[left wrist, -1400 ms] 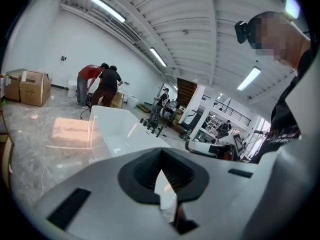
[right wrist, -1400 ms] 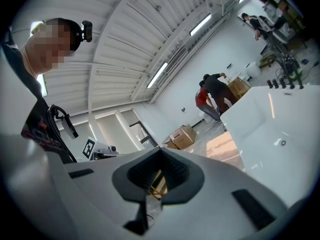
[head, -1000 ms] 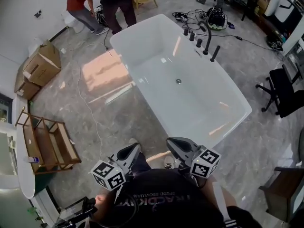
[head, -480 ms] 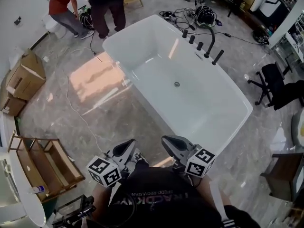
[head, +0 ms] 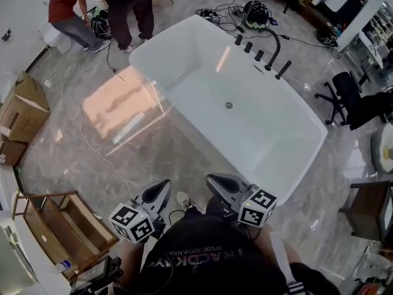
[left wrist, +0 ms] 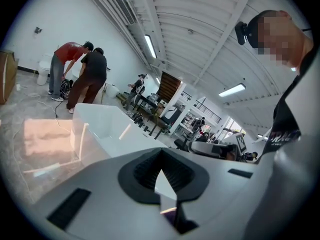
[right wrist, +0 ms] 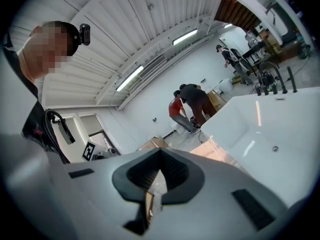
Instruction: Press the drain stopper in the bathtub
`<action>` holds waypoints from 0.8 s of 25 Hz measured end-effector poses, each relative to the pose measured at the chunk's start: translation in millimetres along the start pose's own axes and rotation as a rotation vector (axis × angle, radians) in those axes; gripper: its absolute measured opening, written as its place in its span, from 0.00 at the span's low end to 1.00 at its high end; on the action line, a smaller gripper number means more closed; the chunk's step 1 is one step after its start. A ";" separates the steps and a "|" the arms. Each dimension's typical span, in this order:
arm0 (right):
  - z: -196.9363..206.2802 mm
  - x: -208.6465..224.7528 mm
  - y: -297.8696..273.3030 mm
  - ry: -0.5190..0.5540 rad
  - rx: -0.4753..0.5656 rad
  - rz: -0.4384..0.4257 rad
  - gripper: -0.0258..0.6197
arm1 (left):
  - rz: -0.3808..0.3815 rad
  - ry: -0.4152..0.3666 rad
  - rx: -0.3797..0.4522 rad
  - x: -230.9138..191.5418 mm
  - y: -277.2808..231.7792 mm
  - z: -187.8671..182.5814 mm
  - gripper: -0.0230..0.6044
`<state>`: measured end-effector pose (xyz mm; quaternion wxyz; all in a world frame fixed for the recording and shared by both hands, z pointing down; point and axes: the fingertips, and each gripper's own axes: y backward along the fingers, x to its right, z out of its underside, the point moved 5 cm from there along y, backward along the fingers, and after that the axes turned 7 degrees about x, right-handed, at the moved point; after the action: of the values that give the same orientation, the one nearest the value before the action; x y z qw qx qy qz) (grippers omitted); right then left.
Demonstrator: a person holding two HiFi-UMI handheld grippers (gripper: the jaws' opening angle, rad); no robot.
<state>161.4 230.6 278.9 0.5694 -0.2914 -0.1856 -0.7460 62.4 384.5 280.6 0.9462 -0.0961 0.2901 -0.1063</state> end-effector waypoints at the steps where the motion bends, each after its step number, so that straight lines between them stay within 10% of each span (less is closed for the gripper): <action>1: -0.9 0.2 -2.4 0.003 -0.001 0.003 0.06 | 0.006 0.002 0.004 -1.3 -0.9 -1.1 0.05; 20: -75.3 95.5 -52.4 -0.041 0.048 -0.030 0.06 | 0.005 -0.074 -0.089 -32.0 -113.1 -62.0 0.05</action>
<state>77.0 128.7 286.1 0.5612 -0.2900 -0.2194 -0.7435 -15.3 276.8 274.6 0.9513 -0.1414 0.2597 -0.0875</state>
